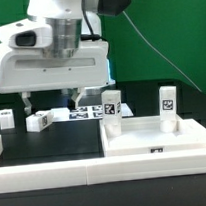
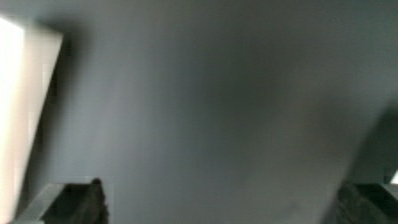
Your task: Assemble square table
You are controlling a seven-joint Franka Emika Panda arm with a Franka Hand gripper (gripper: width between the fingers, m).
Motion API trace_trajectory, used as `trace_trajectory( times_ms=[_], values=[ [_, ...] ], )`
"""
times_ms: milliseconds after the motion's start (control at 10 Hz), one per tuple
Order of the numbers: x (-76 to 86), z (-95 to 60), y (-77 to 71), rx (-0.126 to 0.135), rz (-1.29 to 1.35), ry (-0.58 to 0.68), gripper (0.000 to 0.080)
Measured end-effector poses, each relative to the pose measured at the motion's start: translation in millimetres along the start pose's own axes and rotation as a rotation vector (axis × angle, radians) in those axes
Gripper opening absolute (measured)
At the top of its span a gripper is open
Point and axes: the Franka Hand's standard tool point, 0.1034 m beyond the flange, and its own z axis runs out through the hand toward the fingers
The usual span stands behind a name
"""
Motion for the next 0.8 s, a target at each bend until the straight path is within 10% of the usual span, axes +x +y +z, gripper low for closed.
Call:
trace_trajectory(
  times_ms=[500, 800],
  values=[
    [-5.9, 4.5, -2.8, 0.025, 0.262, -0.015, 0.0649],
    [-38.1, 14.6, 12.1, 0.064, 0.37, -0.052, 0.0649]
  ],
)
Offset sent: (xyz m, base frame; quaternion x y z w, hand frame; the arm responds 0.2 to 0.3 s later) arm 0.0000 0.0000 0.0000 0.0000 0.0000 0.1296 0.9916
